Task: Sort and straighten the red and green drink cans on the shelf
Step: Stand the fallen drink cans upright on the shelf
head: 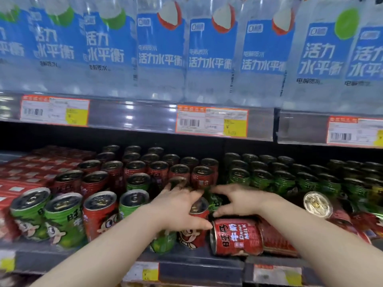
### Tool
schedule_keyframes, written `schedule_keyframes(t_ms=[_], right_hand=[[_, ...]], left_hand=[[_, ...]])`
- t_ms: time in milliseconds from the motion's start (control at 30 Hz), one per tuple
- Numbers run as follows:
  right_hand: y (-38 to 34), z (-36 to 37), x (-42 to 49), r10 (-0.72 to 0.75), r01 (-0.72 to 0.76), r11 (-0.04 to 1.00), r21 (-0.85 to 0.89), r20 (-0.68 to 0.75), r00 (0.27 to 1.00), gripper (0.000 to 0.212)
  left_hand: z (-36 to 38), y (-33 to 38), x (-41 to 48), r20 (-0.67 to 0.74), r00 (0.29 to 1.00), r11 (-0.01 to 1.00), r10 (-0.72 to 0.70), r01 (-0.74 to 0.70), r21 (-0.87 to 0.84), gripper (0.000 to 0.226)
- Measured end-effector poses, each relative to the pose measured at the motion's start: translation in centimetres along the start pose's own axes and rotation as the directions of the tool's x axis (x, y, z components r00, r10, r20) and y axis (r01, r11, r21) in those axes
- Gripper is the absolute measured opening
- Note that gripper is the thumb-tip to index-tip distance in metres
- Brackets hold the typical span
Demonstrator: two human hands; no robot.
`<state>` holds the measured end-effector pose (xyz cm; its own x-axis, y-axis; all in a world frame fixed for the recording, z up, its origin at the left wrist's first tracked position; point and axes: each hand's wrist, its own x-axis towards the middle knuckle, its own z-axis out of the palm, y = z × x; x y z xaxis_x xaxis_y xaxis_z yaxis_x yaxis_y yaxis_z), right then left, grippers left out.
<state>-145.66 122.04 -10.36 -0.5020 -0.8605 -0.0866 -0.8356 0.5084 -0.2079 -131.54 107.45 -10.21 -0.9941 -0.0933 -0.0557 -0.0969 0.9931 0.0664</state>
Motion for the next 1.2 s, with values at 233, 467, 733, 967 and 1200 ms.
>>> schedule_keyframes(t_ms=[233,467,733,967,1200], right_hand=[[1.5,-1.6,0.9,-0.048,0.059,0.992,0.111,-0.102,0.994,0.042],[0.0,-0.7,1.7,0.062,-0.020,0.993,0.120,-0.353,0.934,0.027],[-1.3,-1.7,-5.2,-0.084,0.092,0.996,0.023,-0.224,0.971,0.039],[-2.4,3.1,-6.8,-0.146,0.128,0.961,-0.245,-0.055,0.988,0.093],[-2.4,2.5,-8.3,-0.083,0.141,0.965,0.220,-0.252,0.964,0.082]], left_hand=[[-0.2,0.5,-0.3,0.007,1.000,0.999,-0.029,0.029,0.020,0.088],[-0.2,0.4,-0.3,0.001,1.000,0.999,-0.022,0.022,0.024,0.090],[-0.6,1.2,0.0,-0.003,1.000,1.000,-0.017,0.017,0.002,0.080],[0.1,2.0,1.6,-0.063,0.998,0.997,0.005,-0.009,-0.072,0.049],[-0.2,2.3,1.2,-0.074,0.997,0.997,0.012,-0.018,-0.078,0.049]])
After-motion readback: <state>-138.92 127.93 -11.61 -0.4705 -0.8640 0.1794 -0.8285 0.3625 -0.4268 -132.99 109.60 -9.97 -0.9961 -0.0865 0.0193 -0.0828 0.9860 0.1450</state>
